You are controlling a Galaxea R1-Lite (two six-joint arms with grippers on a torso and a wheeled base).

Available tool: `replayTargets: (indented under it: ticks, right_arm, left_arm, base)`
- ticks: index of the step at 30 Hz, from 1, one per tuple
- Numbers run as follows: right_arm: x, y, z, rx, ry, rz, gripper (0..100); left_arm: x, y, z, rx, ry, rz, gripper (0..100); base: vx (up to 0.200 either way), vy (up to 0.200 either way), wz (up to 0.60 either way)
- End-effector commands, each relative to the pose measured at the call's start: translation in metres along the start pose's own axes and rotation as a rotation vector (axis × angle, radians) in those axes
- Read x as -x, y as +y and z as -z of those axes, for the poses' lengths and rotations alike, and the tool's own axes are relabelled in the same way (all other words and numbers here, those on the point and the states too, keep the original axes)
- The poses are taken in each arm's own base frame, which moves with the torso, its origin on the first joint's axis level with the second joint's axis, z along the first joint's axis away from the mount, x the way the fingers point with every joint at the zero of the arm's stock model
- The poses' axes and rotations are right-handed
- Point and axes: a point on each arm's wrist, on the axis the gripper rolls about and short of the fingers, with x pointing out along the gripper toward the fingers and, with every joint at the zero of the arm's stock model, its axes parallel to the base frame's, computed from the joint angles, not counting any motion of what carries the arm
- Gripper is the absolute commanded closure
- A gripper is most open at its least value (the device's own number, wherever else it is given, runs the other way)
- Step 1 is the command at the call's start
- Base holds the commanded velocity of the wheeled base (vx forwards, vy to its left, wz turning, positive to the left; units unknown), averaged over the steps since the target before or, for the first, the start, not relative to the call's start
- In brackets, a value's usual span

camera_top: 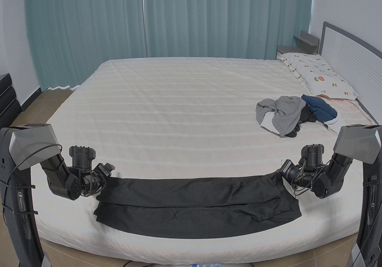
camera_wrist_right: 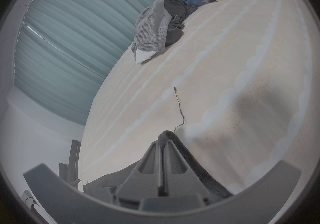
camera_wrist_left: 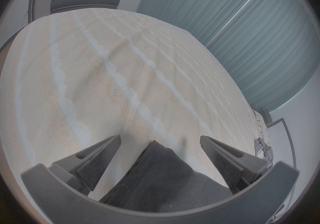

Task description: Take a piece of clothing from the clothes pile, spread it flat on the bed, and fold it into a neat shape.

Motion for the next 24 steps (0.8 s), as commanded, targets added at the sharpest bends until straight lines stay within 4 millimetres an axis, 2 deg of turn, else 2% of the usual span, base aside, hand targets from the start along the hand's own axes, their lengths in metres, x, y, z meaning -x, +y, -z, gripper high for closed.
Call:
replayTargets:
  ticks: [1,2,13,24]
  right_arm:
    - [0.000,-0.001,0.002,-0.002,0.004,0.002,100]
    - [0.000,-0.002,0.002,-0.003,0.004,0.004,100]
    - [0.000,-0.002,0.002,-0.004,0.005,0.003,100]
    - [0.002,0.002,-0.003,-0.053,-0.028,-0.021,100]
  left_arm:
    - [0.002,-0.001,-0.001,0.004,-0.003,0.004,0]
    - [0.002,-0.002,-0.001,0.009,-0.004,0.005,100]
    - [0.004,-0.003,0.004,0.006,0.006,0.006,100]
    - [0.003,-0.004,-0.007,0.070,-0.042,0.020,100]
  base:
    - [0.000,0.000,0.00]
    - [0.000,0.000,0.00]
    - [0.000,0.000,0.00]
    - [0.000,0.000,0.00]
